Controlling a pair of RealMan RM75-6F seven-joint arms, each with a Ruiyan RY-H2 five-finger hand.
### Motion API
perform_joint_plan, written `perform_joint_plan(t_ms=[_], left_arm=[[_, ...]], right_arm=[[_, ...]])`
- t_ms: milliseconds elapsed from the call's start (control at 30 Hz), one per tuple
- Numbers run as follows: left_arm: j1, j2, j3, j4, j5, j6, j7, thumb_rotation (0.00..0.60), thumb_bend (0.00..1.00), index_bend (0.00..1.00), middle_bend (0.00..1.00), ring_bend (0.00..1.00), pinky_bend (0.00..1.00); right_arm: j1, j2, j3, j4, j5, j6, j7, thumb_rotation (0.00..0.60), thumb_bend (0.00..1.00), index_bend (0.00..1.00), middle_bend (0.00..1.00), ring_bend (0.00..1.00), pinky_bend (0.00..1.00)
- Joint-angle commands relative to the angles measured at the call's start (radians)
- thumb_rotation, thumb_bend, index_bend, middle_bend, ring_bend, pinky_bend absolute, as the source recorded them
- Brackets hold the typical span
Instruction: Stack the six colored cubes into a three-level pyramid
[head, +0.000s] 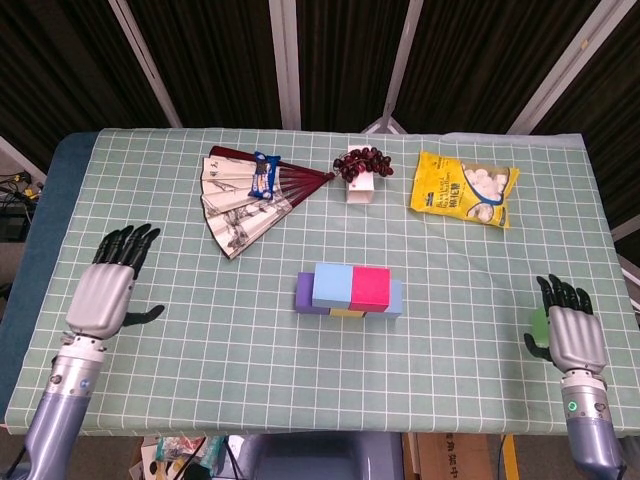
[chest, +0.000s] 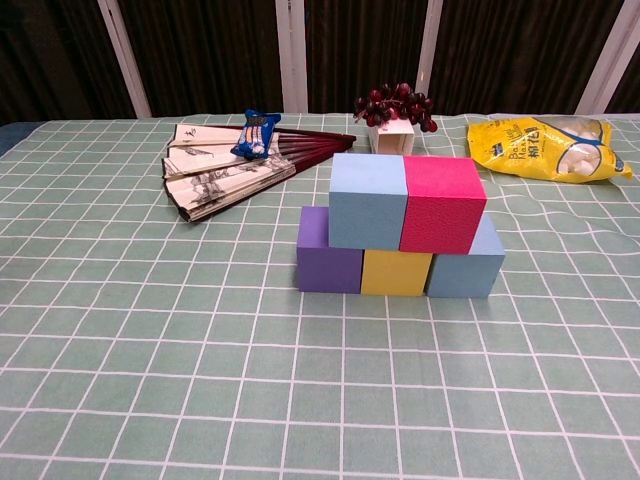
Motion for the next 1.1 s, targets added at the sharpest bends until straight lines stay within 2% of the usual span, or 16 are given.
perform_joint_plan(t_ms=[33,200,367,667,867,1033,1100], left_arm=[[0.060,0.013,0.042,0.049,0.061,0.023,-0.065,0.600,0.05,0.00,0.02,0.00,0.01],[0.099,0.014,0.047,0.079,0.110,0.022,-0.112,0.600,0.05,0.00,0.02,0.00,0.01],[0.114,0.016,0.029,0.085,0.135,0.007,-0.118,0.600,0.05,0.00,0.01,0.00,0.01],[0.139,0.019,-0.003,0.078,0.139,-0.021,-0.121,0.600,0.05,0.00,0.01,0.00,0.01],[0.154,0.024,-0.018,0.059,0.143,-0.032,-0.117,0.600,0.05,0.00,0.01,0.00,0.01],[0.165,0.027,-0.031,0.057,0.147,-0.041,-0.124,0.600,0.05,0.00,0.01,0.00,0.01],[0.170,0.028,-0.036,0.055,0.152,-0.043,-0.126,0.600,0.05,0.00,0.01,0.00,0.01]], right_arm=[[0.002,0.001,-0.005,-0.001,0.022,-0.011,-0.023,0.600,0.34,0.00,0.00,0.00,0.00],[0.021,0.009,-0.016,0.000,0.101,-0.046,-0.105,0.600,0.33,0.00,0.00,0.00,0.00],[0.054,0.024,-0.017,0.001,0.235,-0.102,-0.187,0.600,0.27,0.00,0.00,0.00,0.00],[0.094,0.023,0.011,0.062,0.373,-0.158,-0.192,0.600,0.27,0.00,0.00,0.00,0.00],[0.098,-0.001,0.022,0.107,0.339,-0.157,-0.144,0.600,0.27,0.00,0.03,0.00,0.00],[0.098,-0.016,0.016,0.131,0.321,-0.158,-0.129,0.600,0.27,0.00,0.18,0.05,0.00],[0.098,-0.024,0.014,0.146,0.307,-0.153,-0.125,0.600,0.27,0.00,0.21,0.07,0.00]])
